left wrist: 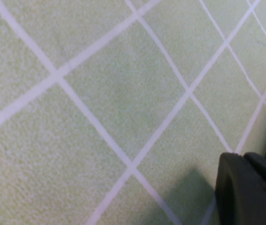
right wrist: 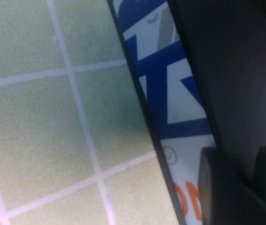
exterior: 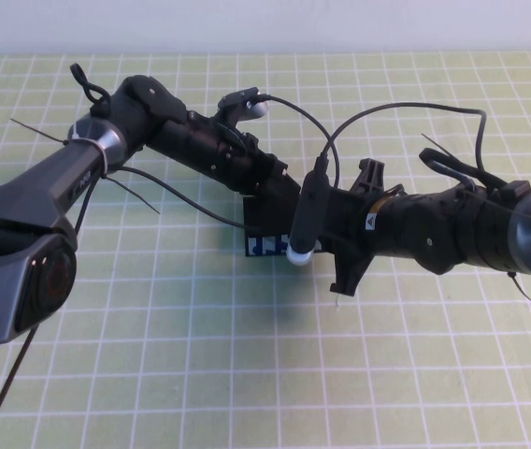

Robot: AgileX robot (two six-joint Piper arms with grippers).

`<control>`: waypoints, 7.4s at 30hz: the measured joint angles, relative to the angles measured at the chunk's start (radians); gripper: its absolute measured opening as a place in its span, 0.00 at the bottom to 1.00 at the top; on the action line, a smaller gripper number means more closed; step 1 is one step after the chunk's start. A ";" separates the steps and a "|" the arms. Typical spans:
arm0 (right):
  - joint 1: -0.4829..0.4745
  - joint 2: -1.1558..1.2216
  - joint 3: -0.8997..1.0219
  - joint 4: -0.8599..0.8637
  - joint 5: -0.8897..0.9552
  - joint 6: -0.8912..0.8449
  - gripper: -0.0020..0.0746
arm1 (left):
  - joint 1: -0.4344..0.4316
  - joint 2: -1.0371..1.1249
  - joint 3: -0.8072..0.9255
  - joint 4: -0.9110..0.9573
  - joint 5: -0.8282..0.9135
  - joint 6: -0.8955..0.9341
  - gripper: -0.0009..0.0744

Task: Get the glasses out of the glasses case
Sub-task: Pick up the glasses from the glasses case

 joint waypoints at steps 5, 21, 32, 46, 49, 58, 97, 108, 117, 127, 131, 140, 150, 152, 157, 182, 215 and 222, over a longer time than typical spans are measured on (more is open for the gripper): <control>0.001 -0.006 0.000 -0.005 0.004 -0.003 0.15 | 0.000 0.000 0.000 0.000 -0.002 -0.001 0.01; 0.001 -0.050 0.000 0.009 -0.032 -0.003 0.04 | 0.000 0.000 0.000 0.000 0.006 -0.002 0.01; -0.001 -0.050 0.000 0.009 -0.081 -0.003 0.04 | 0.002 0.000 -0.014 0.016 0.012 0.001 0.01; -0.001 -0.050 0.000 0.067 -0.085 0.004 0.03 | 0.128 -0.225 -0.196 0.160 0.089 -0.069 0.01; -0.001 -0.050 0.000 0.069 -0.085 0.004 0.03 | 0.139 -0.288 -0.198 0.181 0.094 -0.075 0.01; -0.001 -0.050 0.000 0.094 -0.095 0.004 0.03 | 0.083 -0.491 0.202 0.168 0.091 0.048 0.01; -0.001 -0.050 0.000 0.098 -0.085 0.004 0.03 | 0.080 -0.488 1.014 -0.763 -0.332 1.285 0.01; -0.001 -0.050 0.000 0.118 -0.083 0.004 0.03 | 0.079 -0.469 1.014 -0.776 -0.325 1.296 0.01; -0.001 -0.050 0.000 0.212 -0.132 0.009 0.22 | 0.079 -0.469 1.014 -0.764 -0.322 1.283 0.01; -0.012 -0.050 0.000 0.302 -0.207 0.011 0.39 | 0.078 -0.469 1.014 -0.726 -0.310 1.248 0.01; -0.025 -0.041 0.000 0.345 -0.248 0.011 0.40 | 0.078 -0.469 1.014 -0.725 -0.308 1.240 0.01; -0.032 0.008 -0.006 0.461 -0.359 0.011 0.40 | 0.078 -0.469 1.013 -0.712 -0.305 1.231 0.01; -0.031 0.048 -0.023 0.526 -0.437 0.008 0.43 | 0.077 -0.469 1.009 -0.695 -0.306 1.220 0.01; -0.031 0.054 -0.023 0.544 -0.460 0.008 0.47 | 0.077 -0.469 1.009 -0.695 -0.306 1.218 0.01; -0.035 0.079 -0.021 0.617 -0.509 0.010 0.59 | 0.077 -0.469 1.009 -0.691 -0.306 1.211 0.01; -0.010 0.082 -0.019 0.564 -0.429 0.012 0.15 | 0.077 -0.469 1.007 -0.682 -0.300 1.198 0.01; -0.116 0.083 -0.187 0.859 0.054 0.020 0.01 | 0.077 -0.471 1.007 -0.666 -0.298 1.171 0.01; -0.120 0.092 -0.232 0.862 0.191 0.053 0.01 | 0.077 -0.471 1.007 -0.665 -0.296 1.171 0.01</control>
